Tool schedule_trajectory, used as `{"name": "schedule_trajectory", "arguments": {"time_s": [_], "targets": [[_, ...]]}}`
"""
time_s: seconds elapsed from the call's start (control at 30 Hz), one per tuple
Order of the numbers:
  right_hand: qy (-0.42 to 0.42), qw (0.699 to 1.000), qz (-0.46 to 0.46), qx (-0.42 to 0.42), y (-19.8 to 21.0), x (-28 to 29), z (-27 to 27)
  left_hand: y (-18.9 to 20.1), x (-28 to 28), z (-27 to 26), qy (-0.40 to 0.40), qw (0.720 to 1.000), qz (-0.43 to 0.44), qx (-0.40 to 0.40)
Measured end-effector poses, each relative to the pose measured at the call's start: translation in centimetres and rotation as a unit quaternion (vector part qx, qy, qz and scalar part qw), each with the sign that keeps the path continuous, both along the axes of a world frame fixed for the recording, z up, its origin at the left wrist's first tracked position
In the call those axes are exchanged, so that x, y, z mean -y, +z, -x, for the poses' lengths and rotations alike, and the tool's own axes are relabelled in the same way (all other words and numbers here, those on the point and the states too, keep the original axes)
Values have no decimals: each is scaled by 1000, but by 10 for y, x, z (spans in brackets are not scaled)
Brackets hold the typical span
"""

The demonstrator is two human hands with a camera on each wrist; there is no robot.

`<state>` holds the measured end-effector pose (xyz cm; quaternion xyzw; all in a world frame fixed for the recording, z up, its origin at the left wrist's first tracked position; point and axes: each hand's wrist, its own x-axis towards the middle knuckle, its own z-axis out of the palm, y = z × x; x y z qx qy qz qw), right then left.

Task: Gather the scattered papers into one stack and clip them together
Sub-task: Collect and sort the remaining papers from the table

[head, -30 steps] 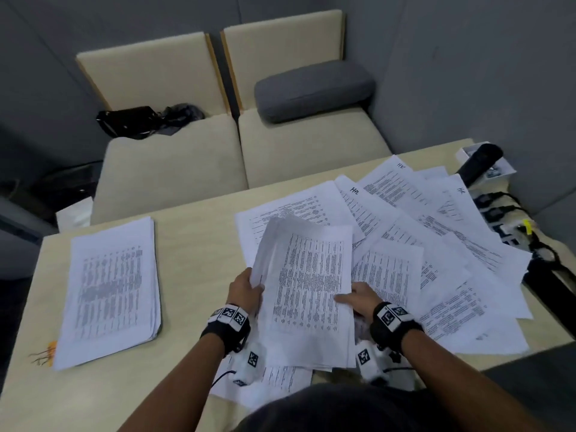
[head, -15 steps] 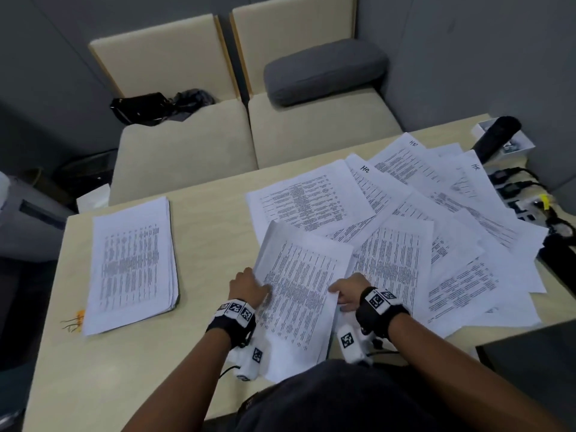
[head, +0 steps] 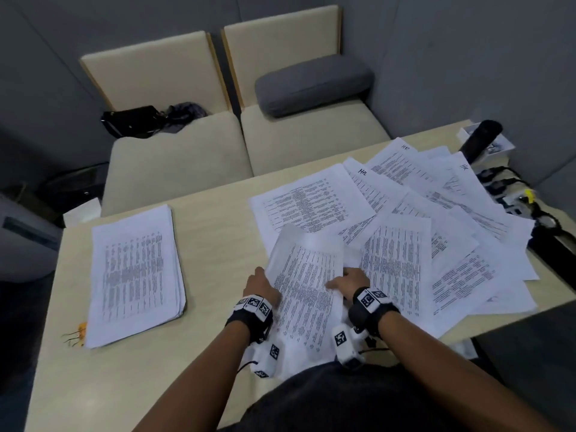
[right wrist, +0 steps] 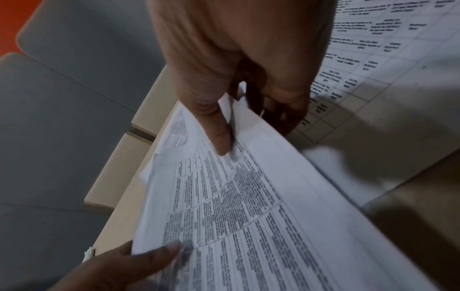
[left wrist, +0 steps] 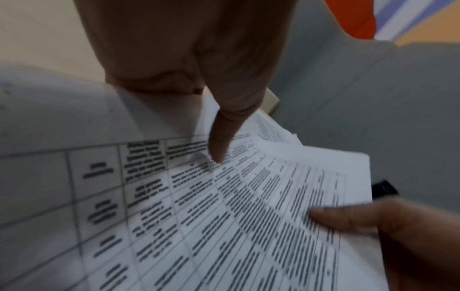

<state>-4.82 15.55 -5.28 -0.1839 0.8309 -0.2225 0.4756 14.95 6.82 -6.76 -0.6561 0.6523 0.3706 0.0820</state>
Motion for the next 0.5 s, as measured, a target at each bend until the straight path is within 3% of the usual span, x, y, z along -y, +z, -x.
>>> {"name": "schedule_trajectory", "arguments": {"time_s": [0.13, 0.27, 0.33, 0.43, 0.5], "targets": [[-8, 997, 74, 33, 16, -3, 0, 8, 9, -12, 88, 985, -80, -122], [30, 978, 207, 23, 39, -1, 10, 36, 22, -19, 104, 965, -67, -233], [-30, 963, 267, 32, 48, 7, 26, 59, 35, -16, 107, 950, -49, -289], [-180, 927, 292, 150, 55, 29, 50, 86, 59, 2, 81, 947, 10, -309], [-154, 929, 262, 209, 55, 43, 57, 95, 80, 22, 62, 949, 52, -304]]}}
